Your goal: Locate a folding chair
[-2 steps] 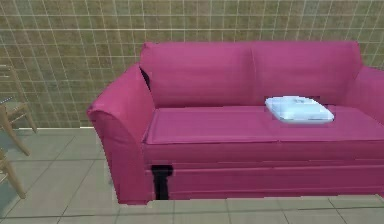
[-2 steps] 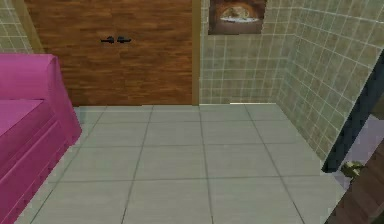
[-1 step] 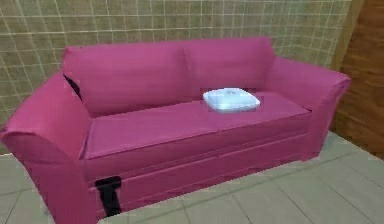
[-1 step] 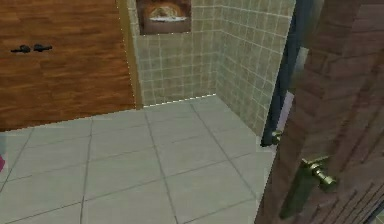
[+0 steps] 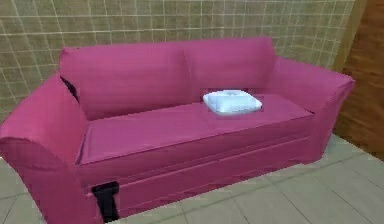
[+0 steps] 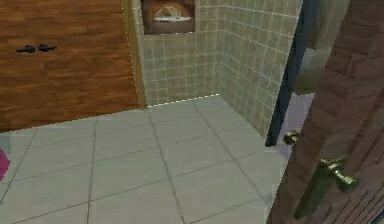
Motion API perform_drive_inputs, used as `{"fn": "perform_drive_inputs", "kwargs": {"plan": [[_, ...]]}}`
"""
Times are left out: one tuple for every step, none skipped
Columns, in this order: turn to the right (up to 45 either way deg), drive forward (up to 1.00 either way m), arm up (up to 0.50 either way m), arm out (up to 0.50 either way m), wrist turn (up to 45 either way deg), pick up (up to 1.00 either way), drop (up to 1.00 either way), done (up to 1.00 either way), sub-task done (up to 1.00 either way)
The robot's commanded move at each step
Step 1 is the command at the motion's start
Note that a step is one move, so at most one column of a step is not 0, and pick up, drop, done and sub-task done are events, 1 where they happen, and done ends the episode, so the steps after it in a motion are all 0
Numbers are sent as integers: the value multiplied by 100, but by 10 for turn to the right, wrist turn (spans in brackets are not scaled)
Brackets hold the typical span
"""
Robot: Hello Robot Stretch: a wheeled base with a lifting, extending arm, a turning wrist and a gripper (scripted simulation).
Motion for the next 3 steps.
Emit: {"fn": "perform_drive_inputs", "kwargs": {"plan": [[450,0,0,0,0,0,0,0,0],[210,0,0,0,0,0,0,0,0],[0,65,0,0,0,0,0,0,0]]}}
